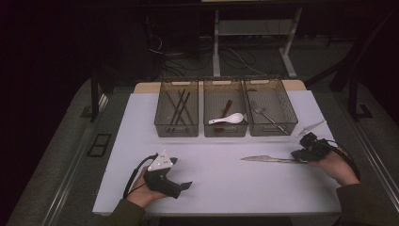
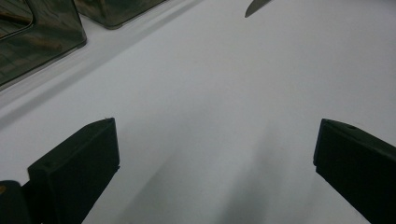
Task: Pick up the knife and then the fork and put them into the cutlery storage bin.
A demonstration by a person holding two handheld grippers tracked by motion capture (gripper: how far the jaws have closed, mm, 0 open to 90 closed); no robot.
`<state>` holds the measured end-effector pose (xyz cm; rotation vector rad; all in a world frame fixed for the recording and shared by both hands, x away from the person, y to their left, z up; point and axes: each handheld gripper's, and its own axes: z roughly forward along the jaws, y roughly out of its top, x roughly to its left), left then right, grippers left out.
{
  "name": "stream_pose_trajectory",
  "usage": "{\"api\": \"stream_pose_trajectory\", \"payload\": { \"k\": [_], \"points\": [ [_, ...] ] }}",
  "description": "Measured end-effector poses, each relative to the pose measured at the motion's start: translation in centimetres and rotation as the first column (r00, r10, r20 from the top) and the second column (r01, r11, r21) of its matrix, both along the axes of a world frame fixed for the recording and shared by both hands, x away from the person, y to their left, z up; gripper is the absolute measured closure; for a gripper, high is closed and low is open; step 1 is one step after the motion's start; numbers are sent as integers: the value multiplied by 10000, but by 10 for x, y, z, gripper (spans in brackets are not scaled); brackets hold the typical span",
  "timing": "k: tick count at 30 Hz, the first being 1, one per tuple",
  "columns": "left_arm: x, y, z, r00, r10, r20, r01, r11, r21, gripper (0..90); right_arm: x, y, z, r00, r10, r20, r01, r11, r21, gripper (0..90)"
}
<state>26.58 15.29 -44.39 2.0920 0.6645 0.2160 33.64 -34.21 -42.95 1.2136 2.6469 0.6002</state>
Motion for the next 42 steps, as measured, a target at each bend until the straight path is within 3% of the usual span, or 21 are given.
{"api": "stream_pose_trajectory", "payload": {
  "k": [18, 22, 24, 27, 32, 37, 38, 42],
  "points": [
    [0, -1, -1, 10000, -11, 3, 11, 10000, 6, 0, -24, -1, 4, 9935, 863, -740, -870, 9962, -59, 891],
    [0, -1, -1, 10000, -9, -9, 9, 10000, -6, 0, -22, -1, 13, 9886, 1317, -723, -1322, 9912, -10, 799],
    [1, -1, -1, 10000, 6, -22, -6, 10000, -18, 0, -22, 5, 18, 9823, 1733, -714, -1751, 9844, -190, 771],
    [1, -2, -1, 10000, -6, -29, 6, 10000, -2, 0, -21, 16, 22, 9650, 2474, -873, -2521, 9665, -484, 752],
    [1, -1, -1, 10000, 1, -26, -1, 10000, -8, 0, -16, 35, 21, 9223, 3623, -1343, -3773, 9194, -1113, 740],
    [1, -1, -1, 10000, 3, -13, -3, 10000, -10, 0, -10, 53, 19, 8962, 4008, -1902, -4308, 8886, -1574, 739],
    [1, -1, -1, 10000, 4, -11, -4, 10000, -8, 0, -9, 55, 19, 8877, 4164, -1963, -4484, 8787, -1637, 739],
    [1, -1, -1, 10000, 3, -10, -3, 10000, -14, 0, -4, 66, 17, 8762, 4274, -2228, -4695, 8613, -1942, 743]
  ]
}}
